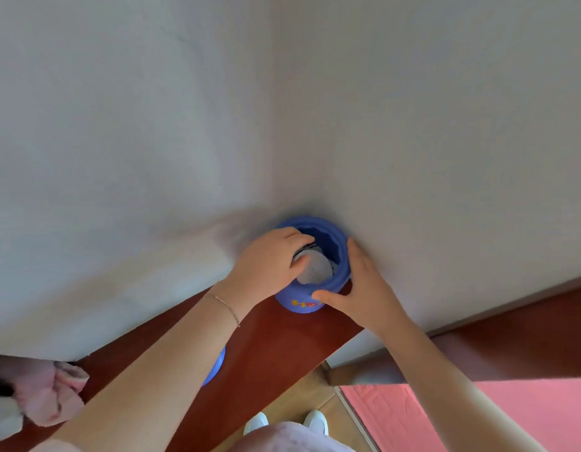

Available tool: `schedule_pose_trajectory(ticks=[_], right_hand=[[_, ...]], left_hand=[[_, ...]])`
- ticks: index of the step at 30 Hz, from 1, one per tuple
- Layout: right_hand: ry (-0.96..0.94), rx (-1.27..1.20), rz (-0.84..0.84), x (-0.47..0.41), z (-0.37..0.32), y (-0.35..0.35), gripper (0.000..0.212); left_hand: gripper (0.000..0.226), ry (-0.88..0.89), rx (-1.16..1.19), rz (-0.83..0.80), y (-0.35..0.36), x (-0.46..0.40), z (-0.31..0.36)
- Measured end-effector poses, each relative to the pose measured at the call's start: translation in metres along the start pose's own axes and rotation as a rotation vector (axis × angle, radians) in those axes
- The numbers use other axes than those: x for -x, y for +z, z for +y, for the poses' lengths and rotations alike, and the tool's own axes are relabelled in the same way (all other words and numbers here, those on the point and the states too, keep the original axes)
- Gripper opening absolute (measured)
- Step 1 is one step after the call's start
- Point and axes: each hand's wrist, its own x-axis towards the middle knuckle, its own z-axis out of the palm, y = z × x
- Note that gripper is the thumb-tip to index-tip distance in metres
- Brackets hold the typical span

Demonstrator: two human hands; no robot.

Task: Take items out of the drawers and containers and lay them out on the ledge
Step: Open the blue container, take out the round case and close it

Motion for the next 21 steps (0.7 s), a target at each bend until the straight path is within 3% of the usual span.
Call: schedule_pose_trajectory(ticks=[4, 8, 21], right_hand=[[-0.015, -0.005, -0.005, 0.002, 0.001, -0.001, 0.112], [-0.014, 0.008, -0.012, 0.001, 0.003, 0.0, 0.112], [0.011, 0.016, -0.047, 0.001, 0.001, -0.001, 0.113]], left_hand=[[0.032, -0.099, -0.15, -0.232, 0.02, -0.033, 0.005], [0.028, -0.187, -0.256, -0.339, 0.042, -0.04, 0.002], [0.03, -0.324, -0.316, -0.364, 0.052, -0.042, 0.018]])
